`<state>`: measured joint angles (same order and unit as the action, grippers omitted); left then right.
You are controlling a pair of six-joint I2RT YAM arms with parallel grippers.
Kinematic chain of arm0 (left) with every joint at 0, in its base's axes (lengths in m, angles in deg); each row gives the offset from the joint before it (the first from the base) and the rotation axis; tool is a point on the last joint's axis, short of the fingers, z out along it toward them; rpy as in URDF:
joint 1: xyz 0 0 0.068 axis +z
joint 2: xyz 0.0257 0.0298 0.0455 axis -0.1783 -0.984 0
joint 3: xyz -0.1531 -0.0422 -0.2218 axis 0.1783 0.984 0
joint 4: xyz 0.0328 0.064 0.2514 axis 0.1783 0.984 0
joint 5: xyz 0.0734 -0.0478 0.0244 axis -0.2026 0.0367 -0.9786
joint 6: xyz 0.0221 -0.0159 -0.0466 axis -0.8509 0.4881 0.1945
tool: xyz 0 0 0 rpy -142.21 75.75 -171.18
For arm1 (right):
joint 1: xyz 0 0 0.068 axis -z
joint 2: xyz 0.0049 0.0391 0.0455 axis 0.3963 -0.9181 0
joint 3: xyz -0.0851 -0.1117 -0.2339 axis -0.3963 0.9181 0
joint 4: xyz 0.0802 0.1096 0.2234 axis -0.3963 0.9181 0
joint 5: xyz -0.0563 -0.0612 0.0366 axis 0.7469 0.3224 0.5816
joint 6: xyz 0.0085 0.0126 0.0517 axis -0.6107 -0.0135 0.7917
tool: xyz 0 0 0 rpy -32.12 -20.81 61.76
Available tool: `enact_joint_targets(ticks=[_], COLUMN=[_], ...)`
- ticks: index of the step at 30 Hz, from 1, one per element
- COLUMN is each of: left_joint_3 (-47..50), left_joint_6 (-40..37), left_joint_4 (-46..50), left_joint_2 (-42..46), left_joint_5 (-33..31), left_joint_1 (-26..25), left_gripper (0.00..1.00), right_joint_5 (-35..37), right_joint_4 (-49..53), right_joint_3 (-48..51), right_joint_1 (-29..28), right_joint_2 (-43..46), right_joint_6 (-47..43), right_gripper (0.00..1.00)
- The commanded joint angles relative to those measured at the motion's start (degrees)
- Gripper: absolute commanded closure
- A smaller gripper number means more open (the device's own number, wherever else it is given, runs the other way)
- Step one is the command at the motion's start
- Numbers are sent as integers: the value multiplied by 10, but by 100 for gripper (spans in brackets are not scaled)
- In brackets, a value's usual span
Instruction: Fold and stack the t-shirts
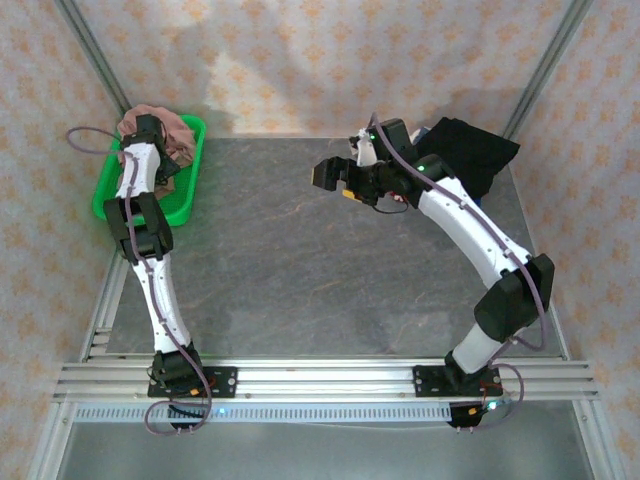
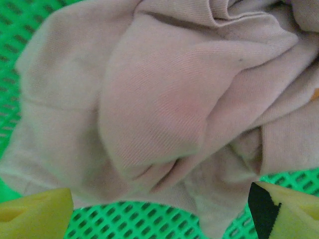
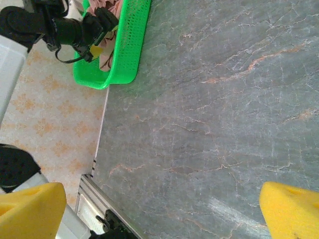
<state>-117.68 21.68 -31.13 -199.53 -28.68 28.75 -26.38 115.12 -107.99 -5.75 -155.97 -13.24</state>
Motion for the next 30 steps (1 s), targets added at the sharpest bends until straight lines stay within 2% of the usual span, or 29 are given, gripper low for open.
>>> enact_joint_targets(ticks=[1,4,6,7,8,9,11,13,17,22,30], left_joint_3=[-45,-83,-104,-121,-124,-124,-125,-131,-134,-219,-299], left_joint_6=[1,5,16,21,23,21,17,14,-1,-7,61], left_joint_4=[0,11,21,28,25,21,13,6,-29,-38,-136], left_joint_2=[-37,-71,-93,-101,-105,-106,-105,-91,-7,101,241], left_joint_5=[-16,-9,12,21,29,39,68,101,128,175,294], left_joint_1=[-1,-1,2,4,5,6,8,10,4,-16,-92], left_gripper=[8,8,13,21,33,46,78,100,100,100,100], right_joint_5=[-5,-2,4,8,10,12,16,19,28,27,29], right_joint_4=[21,22,21,21,20,18,15,8,-11,-64,-125], right_joint_3=[-28,-39,-45,-49,-51,-53,-59,-63,-69,-62,-41], right_joint_1=[1,2,2,2,2,2,2,2,8,26,54], right_joint_2=[20,23,24,23,21,21,14,8,-8,-28,-39], right_joint_6=[5,7,7,7,8,9,12,13,16,42,57], right_gripper=[1,1,1,1,1,1,1,1,1,1,1])
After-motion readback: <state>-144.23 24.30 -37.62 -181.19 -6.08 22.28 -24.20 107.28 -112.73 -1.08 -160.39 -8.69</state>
